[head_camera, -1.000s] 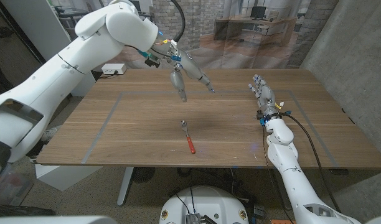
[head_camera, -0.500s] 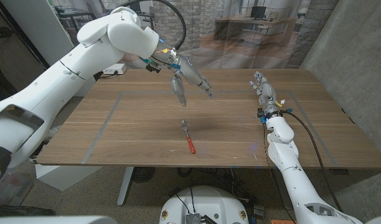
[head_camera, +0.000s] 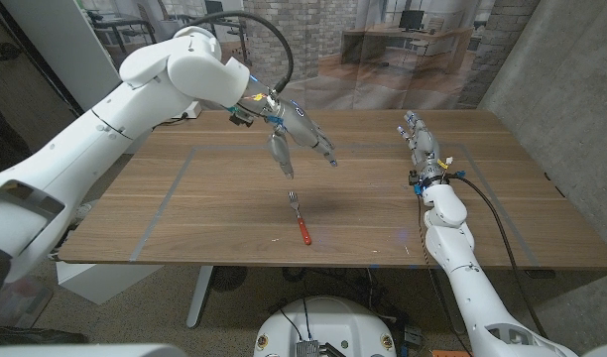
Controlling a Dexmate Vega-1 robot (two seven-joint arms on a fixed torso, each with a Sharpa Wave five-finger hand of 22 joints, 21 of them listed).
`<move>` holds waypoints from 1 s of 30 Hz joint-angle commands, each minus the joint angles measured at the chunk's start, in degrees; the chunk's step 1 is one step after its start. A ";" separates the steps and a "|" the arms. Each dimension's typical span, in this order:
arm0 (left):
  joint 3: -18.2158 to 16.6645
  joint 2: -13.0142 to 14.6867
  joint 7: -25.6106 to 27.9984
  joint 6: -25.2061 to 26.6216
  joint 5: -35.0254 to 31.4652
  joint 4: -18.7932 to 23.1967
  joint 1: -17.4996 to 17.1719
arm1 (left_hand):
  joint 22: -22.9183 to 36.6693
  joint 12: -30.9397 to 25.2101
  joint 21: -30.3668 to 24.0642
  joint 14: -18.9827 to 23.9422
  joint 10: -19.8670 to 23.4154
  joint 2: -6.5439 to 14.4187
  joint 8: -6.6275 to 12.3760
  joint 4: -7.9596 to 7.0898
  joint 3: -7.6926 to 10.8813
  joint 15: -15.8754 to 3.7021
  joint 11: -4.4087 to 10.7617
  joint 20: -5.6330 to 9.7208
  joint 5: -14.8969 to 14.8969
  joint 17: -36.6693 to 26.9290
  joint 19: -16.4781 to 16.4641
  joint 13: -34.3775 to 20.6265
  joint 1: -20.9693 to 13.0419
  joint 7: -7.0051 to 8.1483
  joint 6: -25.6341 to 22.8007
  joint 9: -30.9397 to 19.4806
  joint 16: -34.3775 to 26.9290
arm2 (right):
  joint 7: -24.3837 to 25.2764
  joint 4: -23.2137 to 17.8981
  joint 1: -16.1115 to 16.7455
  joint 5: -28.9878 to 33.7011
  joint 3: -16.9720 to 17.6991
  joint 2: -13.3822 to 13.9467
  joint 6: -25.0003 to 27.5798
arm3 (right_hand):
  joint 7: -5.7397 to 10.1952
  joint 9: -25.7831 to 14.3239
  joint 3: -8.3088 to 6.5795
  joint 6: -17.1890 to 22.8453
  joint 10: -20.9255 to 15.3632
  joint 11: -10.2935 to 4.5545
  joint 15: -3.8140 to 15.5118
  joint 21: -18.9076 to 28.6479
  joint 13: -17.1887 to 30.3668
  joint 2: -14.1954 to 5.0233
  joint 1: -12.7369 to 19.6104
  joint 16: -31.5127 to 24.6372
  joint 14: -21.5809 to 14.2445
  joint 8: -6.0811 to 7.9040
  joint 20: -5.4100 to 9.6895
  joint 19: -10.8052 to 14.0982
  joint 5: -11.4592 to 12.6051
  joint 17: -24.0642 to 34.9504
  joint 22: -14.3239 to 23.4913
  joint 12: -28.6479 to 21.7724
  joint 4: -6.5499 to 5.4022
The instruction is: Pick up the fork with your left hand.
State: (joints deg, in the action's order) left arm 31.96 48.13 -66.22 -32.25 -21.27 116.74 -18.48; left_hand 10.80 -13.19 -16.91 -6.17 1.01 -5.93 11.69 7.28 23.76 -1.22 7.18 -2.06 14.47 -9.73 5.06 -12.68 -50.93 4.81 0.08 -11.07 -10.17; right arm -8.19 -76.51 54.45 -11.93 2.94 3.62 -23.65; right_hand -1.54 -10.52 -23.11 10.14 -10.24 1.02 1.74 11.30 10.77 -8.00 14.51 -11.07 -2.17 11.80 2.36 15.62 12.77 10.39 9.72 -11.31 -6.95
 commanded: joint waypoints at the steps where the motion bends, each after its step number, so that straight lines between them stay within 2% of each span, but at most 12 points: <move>1: -2.68 1.70 2.69 -2.62 -2.89 1.19 -4.00 | 0.28 -0.42 0.42 -0.34 0.51 0.45 0.43 -0.10 -0.33 -0.38 0.25 -0.42 0.34 -0.24 0.31 -0.10 -0.61 0.31 -0.70 -0.13 -0.40 | 1.30 -0.44 0.12 0.70 -1.18 0.14 -0.11 | -0.17 -0.22 -0.25 0.48 -0.29 -0.21 0.56 0.05 0.32 -0.07 -0.39 0.10 -0.48 -0.21 1.03 0.31 0.29 0.10 0.11 -0.04 0.26; 17: -4.95 2.49 6.38 -7.14 -7.43 0.69 -7.94 | 0.37 -0.40 0.74 -0.57 0.28 0.97 0.31 -0.16 -1.25 -0.53 0.62 -1.40 0.28 -0.24 0.31 -0.23 -1.10 0.46 -0.76 -0.18 -0.35 | 2.59 0.31 -0.37 1.32 -2.52 0.18 -0.18 | -0.15 -0.23 -0.32 0.64 -0.60 -0.01 0.58 0.02 0.32 -0.06 -0.47 0.11 -0.58 -0.21 1.02 0.34 0.31 0.11 0.11 -0.11 0.33; 30: -5.70 2.11 8.43 -10.79 -10.36 -0.30 -9.68 | 0.46 -0.74 0.79 -0.50 1.05 1.36 0.50 -0.25 -1.81 -0.59 0.81 -1.36 0.23 -0.25 0.04 -0.33 -1.32 0.74 -1.49 -0.23 -0.43 | 3.56 -0.01 -0.21 1.68 -3.25 0.32 -0.61 | -0.14 -0.23 -0.37 0.89 -0.78 -0.04 0.53 0.00 0.32 -0.03 -0.57 0.14 -0.58 -0.18 1.03 0.37 0.33 0.13 0.11 -0.12 0.37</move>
State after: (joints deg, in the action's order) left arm 27.28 50.37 -59.87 -39.88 -28.76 117.20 -26.22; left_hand 11.07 -13.64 -16.29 -6.45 1.62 -4.88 11.69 6.97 22.17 -1.51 7.57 -3.20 14.47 -9.72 5.14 -12.94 -51.98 5.36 -1.07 -11.06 -10.17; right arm -5.56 -76.41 54.23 -10.60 0.31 3.81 -23.87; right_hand -1.74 -10.52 -23.28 10.34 -10.29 0.96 2.06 11.30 10.77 -8.01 14.51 -11.07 -2.47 11.80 2.35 15.61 12.77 10.40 9.72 -11.31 -6.78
